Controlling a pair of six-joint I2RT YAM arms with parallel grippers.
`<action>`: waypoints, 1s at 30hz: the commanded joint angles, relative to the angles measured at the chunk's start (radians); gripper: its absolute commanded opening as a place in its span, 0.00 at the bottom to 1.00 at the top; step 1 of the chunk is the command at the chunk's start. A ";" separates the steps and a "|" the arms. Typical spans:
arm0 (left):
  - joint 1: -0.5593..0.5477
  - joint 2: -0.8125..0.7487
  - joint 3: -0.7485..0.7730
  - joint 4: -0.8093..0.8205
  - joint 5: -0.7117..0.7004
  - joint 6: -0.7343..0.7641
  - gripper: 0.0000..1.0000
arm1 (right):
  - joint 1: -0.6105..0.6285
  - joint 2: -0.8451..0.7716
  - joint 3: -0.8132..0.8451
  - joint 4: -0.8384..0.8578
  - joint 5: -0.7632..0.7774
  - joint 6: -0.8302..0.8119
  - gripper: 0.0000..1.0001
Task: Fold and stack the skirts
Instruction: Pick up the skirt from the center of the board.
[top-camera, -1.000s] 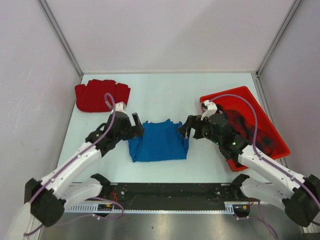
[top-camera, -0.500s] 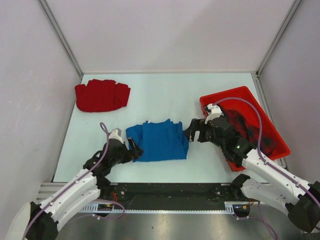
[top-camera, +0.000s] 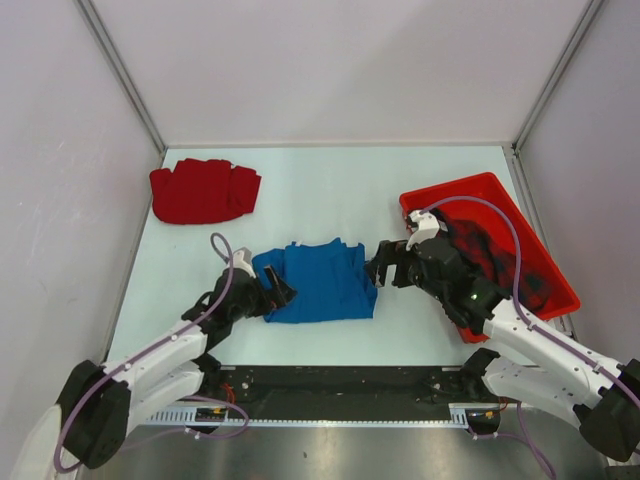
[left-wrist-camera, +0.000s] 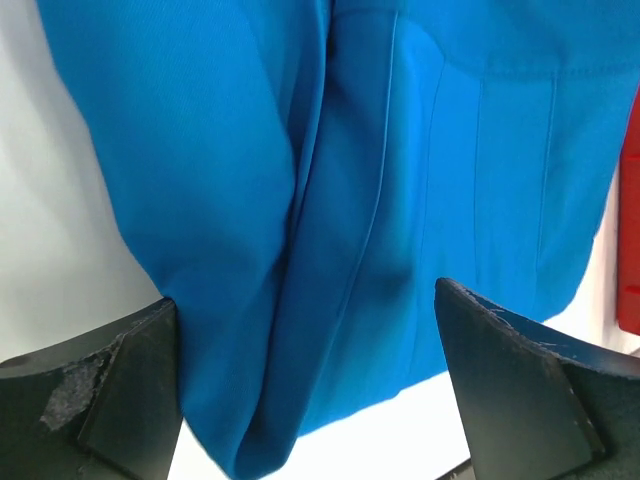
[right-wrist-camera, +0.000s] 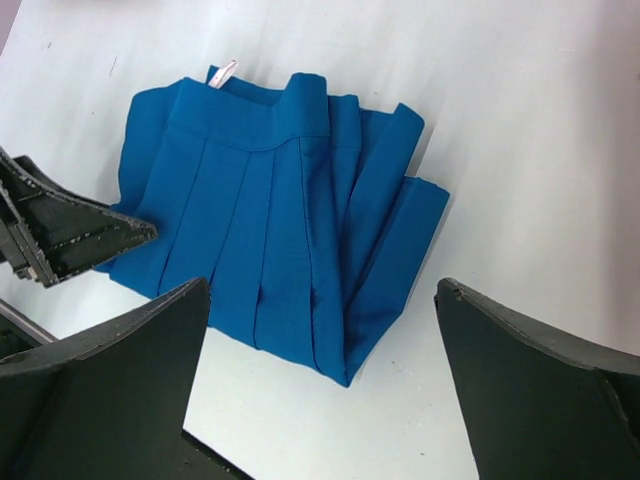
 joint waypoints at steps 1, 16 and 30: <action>0.014 0.113 0.065 0.037 -0.048 0.055 1.00 | 0.008 -0.020 0.003 0.019 0.034 -0.019 1.00; 0.027 0.542 0.229 0.063 -0.040 0.095 0.80 | 0.010 -0.003 0.003 0.037 0.035 -0.055 1.00; -0.015 0.696 0.377 -0.083 -0.082 0.127 0.00 | -0.018 0.002 0.003 0.019 0.063 -0.084 1.00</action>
